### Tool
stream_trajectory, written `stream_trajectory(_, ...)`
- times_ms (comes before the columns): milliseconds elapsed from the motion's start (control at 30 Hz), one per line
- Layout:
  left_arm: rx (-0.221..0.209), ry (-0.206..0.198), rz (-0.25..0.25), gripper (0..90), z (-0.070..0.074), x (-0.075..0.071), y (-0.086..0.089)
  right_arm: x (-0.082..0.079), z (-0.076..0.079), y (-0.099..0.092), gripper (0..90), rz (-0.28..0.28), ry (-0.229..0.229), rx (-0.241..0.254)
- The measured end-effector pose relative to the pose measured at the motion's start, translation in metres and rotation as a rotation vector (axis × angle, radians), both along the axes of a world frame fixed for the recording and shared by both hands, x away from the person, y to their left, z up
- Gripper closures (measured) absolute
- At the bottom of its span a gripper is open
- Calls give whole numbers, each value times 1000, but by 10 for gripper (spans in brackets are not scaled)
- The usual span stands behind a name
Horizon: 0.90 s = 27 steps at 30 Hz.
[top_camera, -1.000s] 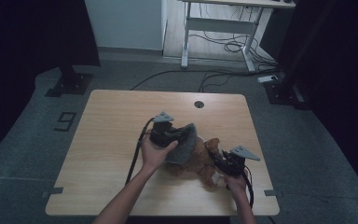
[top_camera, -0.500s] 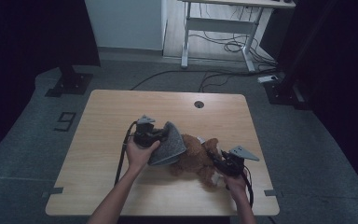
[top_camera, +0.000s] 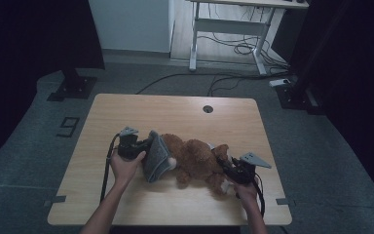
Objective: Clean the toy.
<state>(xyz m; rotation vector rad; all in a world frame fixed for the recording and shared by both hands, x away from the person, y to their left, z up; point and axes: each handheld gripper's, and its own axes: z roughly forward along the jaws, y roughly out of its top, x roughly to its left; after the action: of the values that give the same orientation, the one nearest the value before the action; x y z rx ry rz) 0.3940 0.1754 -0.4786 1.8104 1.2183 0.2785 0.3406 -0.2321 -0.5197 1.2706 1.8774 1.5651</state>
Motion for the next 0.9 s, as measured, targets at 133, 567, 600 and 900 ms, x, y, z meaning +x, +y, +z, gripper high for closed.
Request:
stream_trajectory(133, -28, -124, -11, 848, 16, -10, 1, 0, 0, -1, 611, -1, -2, -3)
stream_trajectory(567, -53, -240, -268, 847, 94, -11, -113, 0, 0, -2, 612, 0, -6, -7)
stream_trajectory(600, -47, -231, -286, 846, 94, -10, -125, 0, 0, -2, 612, 1, -5, -7)
stream_trajectory(900, 75, -74, -232, 842, 40, 17, -144, -2, 0, -3, 611, 6, -6, -12)
